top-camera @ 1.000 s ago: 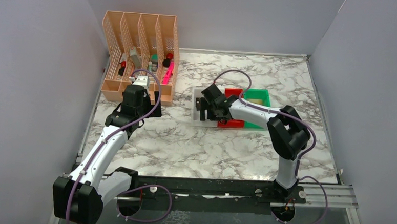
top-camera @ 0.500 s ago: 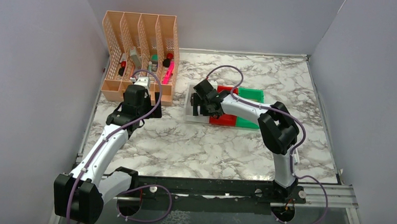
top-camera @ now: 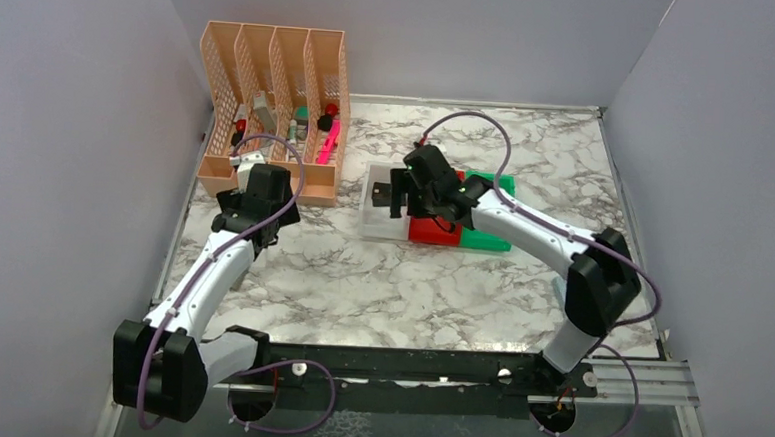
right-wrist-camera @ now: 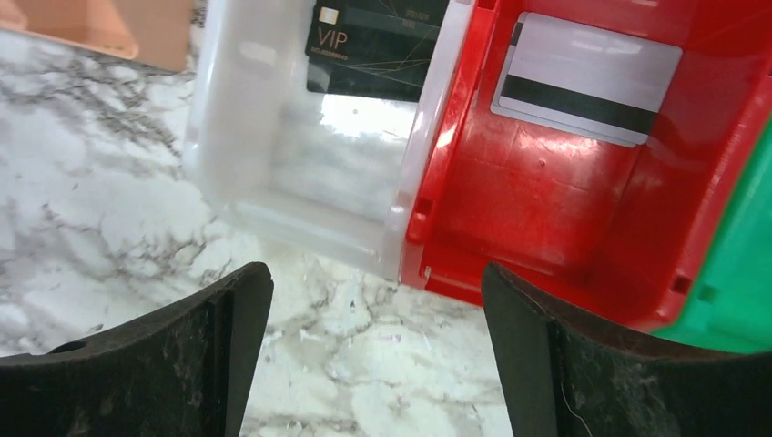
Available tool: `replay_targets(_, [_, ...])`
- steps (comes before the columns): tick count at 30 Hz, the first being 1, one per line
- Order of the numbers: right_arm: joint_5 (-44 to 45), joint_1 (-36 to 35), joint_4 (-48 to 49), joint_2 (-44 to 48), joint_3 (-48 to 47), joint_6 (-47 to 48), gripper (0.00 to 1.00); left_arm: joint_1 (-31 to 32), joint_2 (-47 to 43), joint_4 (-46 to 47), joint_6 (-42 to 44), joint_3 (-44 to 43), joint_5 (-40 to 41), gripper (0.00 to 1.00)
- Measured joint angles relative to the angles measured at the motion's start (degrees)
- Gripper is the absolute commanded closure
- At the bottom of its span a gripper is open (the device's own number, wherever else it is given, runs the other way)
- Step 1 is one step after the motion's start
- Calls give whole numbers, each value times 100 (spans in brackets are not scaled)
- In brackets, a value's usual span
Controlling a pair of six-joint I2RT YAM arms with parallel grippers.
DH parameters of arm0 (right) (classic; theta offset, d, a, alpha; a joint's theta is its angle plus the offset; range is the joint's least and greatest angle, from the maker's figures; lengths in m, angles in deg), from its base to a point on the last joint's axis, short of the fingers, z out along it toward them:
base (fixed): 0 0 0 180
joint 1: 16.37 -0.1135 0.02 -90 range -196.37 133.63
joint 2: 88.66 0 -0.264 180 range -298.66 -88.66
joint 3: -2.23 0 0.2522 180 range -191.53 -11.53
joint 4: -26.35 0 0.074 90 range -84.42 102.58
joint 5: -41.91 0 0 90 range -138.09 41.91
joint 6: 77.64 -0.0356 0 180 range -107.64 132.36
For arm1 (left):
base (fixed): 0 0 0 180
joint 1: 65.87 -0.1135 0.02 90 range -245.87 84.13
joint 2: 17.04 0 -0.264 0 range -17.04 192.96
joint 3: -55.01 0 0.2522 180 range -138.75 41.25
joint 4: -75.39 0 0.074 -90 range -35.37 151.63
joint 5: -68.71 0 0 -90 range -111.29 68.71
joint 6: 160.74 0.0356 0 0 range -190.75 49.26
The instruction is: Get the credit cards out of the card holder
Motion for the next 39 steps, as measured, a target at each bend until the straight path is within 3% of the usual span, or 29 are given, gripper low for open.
replay_targets(8, [9,0,9,1239,953,125,9,-765,452,-310,-1095,-103,1167,1])
replay_targets(13, [74,0,-116,1757,1399,133,8,-1784,1049,-262,-1519,-109,1182,1])
replay_targets(17, [160,0,-201,2068,1639,151,7,-2164,1639,-133,-1720,-109,1036,1])
replay_targets(25, [317,0,-251,2616,2118,214,6,-2251,2529,197,-2039,-76,686,2])
replay_targets(28, [334,0,-289,2649,2286,225,6,-2267,2540,372,-2090,-63,426,6])
replay_targets(34, [352,0,-332,2649,2551,205,6,-2201,2011,634,-2267,479,-131,10])
replay_targets(39, [337,0,-306,2649,2706,31,6,-1528,1335,693,-2430,984,-520,11])
